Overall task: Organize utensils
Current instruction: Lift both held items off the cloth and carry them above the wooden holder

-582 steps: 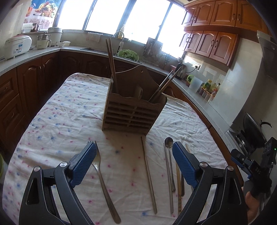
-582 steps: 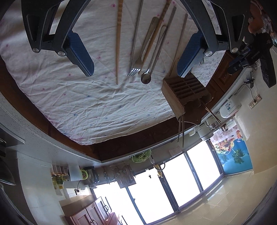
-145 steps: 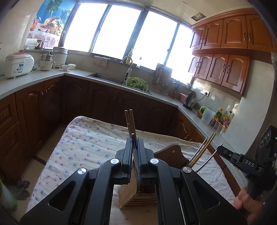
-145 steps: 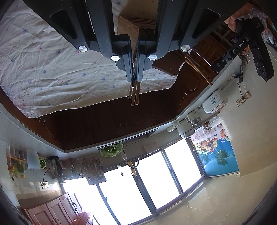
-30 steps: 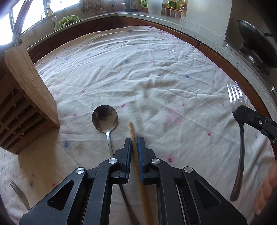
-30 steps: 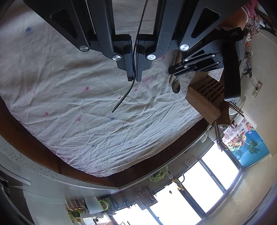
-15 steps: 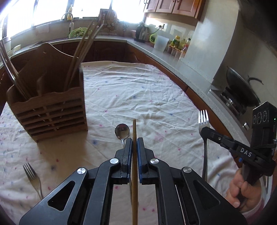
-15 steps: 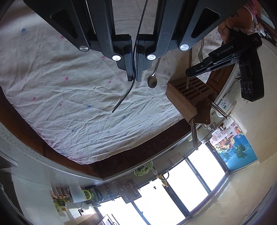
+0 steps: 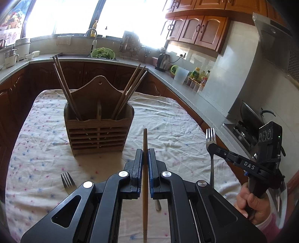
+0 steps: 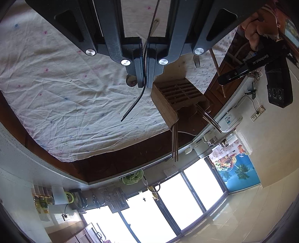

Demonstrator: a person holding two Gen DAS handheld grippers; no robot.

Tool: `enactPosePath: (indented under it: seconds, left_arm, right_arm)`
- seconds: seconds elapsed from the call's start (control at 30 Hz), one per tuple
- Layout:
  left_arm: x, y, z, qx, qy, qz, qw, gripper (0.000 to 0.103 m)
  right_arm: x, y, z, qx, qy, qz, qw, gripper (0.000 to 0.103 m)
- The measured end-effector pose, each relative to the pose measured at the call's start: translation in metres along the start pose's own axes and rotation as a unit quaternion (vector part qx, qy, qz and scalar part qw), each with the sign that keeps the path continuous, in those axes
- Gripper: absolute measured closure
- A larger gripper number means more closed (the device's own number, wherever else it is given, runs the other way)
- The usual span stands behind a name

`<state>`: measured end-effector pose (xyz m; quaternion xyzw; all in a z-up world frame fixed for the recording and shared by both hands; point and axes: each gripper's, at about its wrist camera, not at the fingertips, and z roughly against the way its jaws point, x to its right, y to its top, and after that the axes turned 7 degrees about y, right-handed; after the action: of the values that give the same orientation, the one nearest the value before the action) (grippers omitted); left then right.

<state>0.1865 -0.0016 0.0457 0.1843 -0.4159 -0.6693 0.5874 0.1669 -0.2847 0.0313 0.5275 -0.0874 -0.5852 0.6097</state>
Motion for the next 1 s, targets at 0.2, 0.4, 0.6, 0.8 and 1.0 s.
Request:
enactPosePath:
  seconds: [0.2, 0.4, 0.6, 0.8, 1.0]
  left_arm:
    - [-0.019, 0.006, 0.020, 0.031, 0.011, 0.020, 0.9993, 0.098]
    - [-0.035, 0.020, 0.036, 0.067, 0.019, 0.033, 0.9970, 0.098]
    - [-0.048, 0.042, 0.047, 0.099, 0.027, 0.040, 0.9939, 0.098]
    - [-0.060, 0.076, 0.057, 0.138, 0.040, 0.043, 0.9887, 0.098]
    - [-0.069, 0.115, 0.065, 0.183, 0.056, 0.039, 0.9808, 0.098]
  right_arm:
    - [-0.021, 0.004, -0.011, 0.003, 0.010, 0.023, 1.000, 0.101]
    - [-0.039, 0.012, -0.028, 0.013, 0.020, 0.049, 0.999, 0.101]
    - [-0.056, 0.026, -0.044, 0.038, 0.025, 0.075, 0.996, 0.101]
    - [-0.073, 0.047, -0.065, 0.074, 0.021, 0.108, 0.991, 0.101]
    - [-0.087, 0.072, -0.091, 0.120, 0.008, 0.128, 0.984, 0.101]
